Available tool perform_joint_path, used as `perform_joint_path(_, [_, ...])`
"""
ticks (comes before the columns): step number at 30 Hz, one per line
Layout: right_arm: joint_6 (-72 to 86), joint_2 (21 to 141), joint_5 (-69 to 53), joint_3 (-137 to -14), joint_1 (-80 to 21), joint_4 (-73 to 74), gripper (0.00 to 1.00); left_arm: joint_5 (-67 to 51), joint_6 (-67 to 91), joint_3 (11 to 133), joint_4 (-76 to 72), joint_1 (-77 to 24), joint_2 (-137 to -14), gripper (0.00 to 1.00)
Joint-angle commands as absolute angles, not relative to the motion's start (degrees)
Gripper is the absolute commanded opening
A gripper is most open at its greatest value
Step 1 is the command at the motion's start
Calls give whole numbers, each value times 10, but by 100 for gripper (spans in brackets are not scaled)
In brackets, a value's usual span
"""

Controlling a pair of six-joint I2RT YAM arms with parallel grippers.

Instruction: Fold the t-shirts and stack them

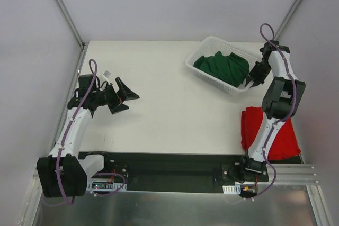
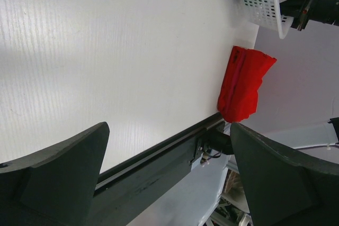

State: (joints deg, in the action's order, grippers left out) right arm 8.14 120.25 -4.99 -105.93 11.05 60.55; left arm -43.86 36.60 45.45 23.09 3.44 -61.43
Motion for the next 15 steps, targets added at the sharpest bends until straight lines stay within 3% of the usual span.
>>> perform_joint_path(1, [62, 1233, -77, -1115, 104, 641, 1, -441, 367, 455, 231, 35, -606, 99])
perform_joint_path(8, [48, 1257, -90, -1160, 108, 640, 3, -440, 365, 458, 237, 35, -601, 99])
perform_joint_path(10, [53, 1255, -104, -1162, 113, 640, 55, -440, 364, 458, 239, 35, -599, 99])
perform_joint_path(11, [49, 1244, -122, -1161, 114, 639, 90, -440, 364, 457, 239, 35, -599, 99])
perform_joint_path(12, [49, 1235, -119, -1158, 114, 638, 96, -439, 364, 457, 239, 35, -597, 99])
perform_joint_path(15, [52, 1190, -88, -1162, 113, 639, 96, -436, 361, 456, 240, 35, -597, 100])
